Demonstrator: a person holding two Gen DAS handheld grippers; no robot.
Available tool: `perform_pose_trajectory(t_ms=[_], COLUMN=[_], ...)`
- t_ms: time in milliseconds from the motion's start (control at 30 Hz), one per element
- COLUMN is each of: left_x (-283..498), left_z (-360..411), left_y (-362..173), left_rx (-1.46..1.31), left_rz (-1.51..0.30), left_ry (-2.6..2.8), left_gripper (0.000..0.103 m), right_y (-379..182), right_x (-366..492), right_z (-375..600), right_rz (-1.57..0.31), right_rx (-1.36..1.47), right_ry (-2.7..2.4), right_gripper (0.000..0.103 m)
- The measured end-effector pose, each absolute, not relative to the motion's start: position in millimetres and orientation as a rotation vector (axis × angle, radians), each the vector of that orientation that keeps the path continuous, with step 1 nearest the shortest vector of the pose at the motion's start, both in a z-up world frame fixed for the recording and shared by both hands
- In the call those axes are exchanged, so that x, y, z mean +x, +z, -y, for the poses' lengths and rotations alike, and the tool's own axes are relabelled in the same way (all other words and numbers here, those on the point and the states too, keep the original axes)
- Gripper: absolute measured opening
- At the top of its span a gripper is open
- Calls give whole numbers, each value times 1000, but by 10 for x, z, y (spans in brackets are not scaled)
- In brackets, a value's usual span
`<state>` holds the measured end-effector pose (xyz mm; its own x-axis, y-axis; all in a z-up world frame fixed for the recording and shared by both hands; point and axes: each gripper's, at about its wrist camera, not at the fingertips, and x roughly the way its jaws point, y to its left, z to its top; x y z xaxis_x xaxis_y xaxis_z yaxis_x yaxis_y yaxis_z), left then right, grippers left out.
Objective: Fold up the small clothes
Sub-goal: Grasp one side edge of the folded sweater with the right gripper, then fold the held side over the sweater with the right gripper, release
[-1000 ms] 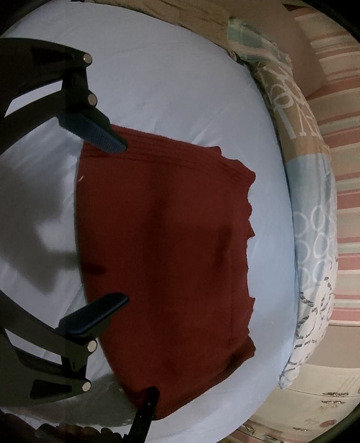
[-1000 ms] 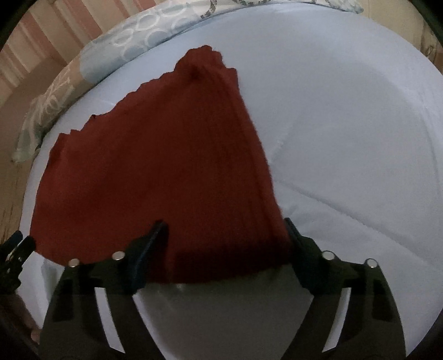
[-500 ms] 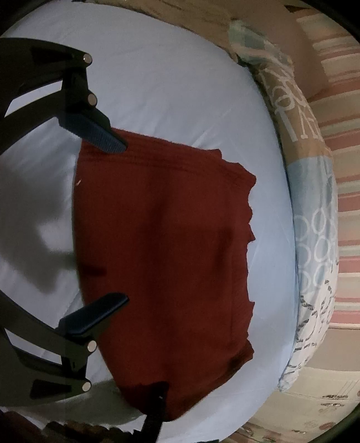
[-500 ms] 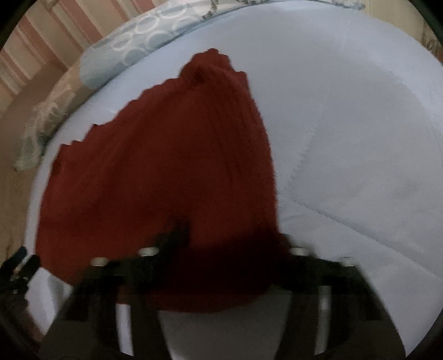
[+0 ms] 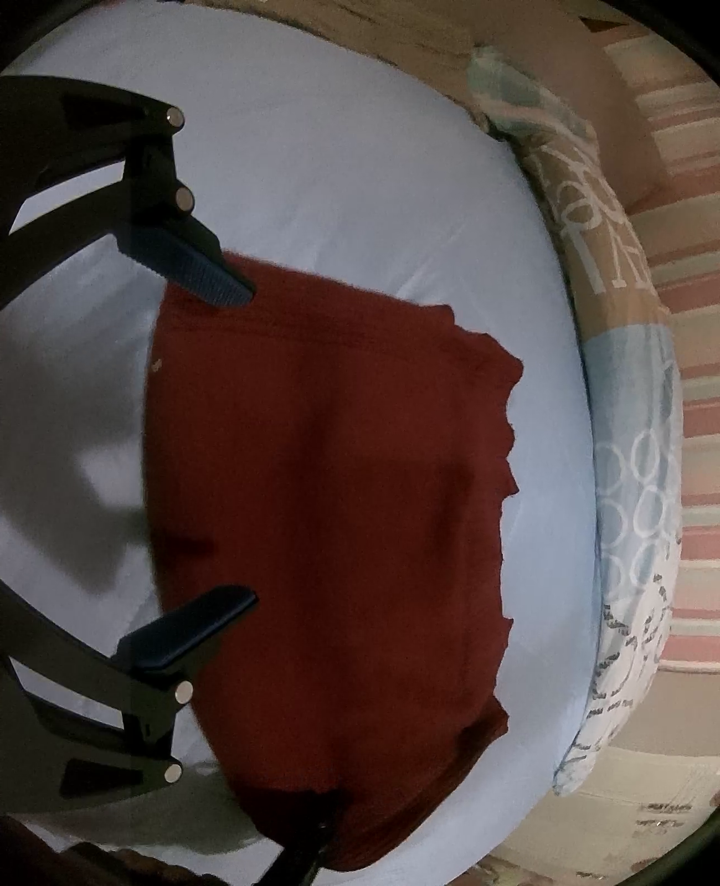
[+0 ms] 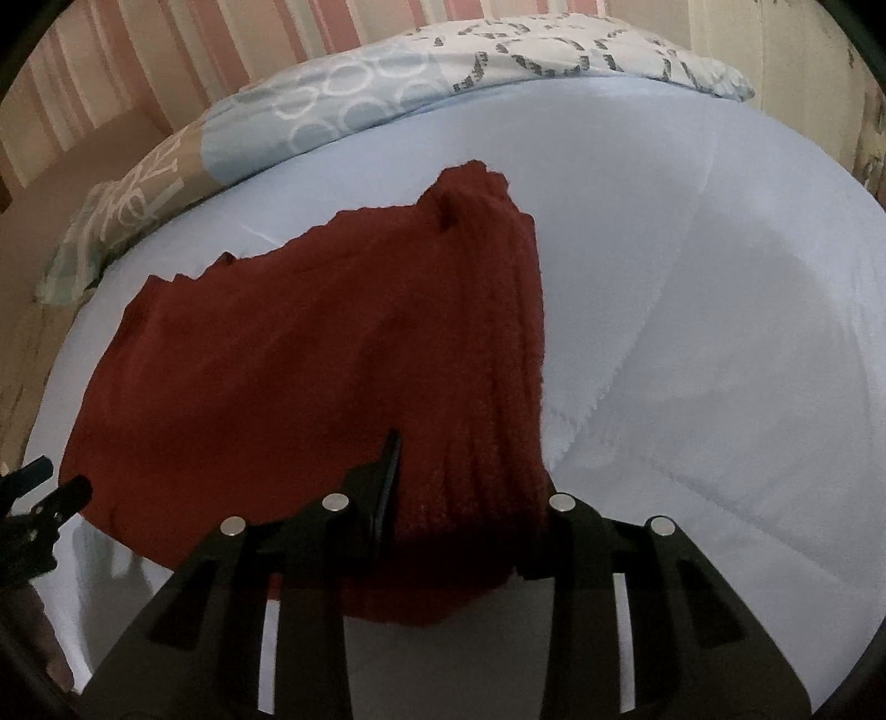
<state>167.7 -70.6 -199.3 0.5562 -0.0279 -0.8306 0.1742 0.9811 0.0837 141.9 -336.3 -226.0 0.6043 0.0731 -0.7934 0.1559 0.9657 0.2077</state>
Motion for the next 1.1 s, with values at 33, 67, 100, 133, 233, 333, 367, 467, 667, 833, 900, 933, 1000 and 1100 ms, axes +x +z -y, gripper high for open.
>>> perform_pose_trajectory(t_ms=[33, 67, 100, 133, 233, 333, 367, 467, 667, 833, 900, 933, 1000, 1100], left_x=[1712, 1738, 1770, 1789, 1839, 1855, 1855, 1860, 1863, 1887, 1882, 1873, 1832, 1820], left_z=[738, 768, 811, 846, 986, 1093, 1112, 1089, 1105, 1121, 1060, 1018, 905, 630], left_y=[-2026, -2058, -2098, -2130, -2250, -2362, -2398, -2442, -2464, -2458, -2375, -2323, -2131, -1864], left_rx=[156, 149, 140, 133, 153, 186, 200, 190, 206, 222, 204, 193, 172, 169], left_rz=[-986, -998, -1010, -1017, -1032, -1043, -1045, -1045, -1034, -1019, -1020, -1015, -975, -920], left_ry=[-118, -118, -120, -125, -121, -124, -115, -116, -120, -130, -147, -153, -171, -168], left_gripper=[101, 101, 101, 101, 101, 101, 101, 101, 102, 102, 101, 101, 101, 101], right_y=[-2263, -2267, -2262, -2263, -2288, -2296, -2299, -2301, -2161, -1967, -1871, -1801, -1654, -1460], right_x=[1433, 1441, 1437, 1431, 1420, 1406, 1403, 1396, 1351, 1423, 1457, 1470, 1495, 1560], right_z=[3351, 3348, 3343, 3343, 3341, 3342, 3341, 3338, 3286, 3085, 2999, 2945, 2839, 2601], right_rz=[-928, -929, -928, -927, -931, -924, -921, -910, -846, -818, -803, -789, -760, -730], right_rx=[263, 260, 261, 260, 250, 247, 247, 251, 269, 236, 228, 227, 245, 228], right_ry=[-49, -50, -51, -52, -56, -54, -54, -54, -42, 4, 25, 38, 73, 120], right_gripper=[32, 32, 32, 32, 32, 32, 32, 32, 32, 30, 30, 29, 28, 27])
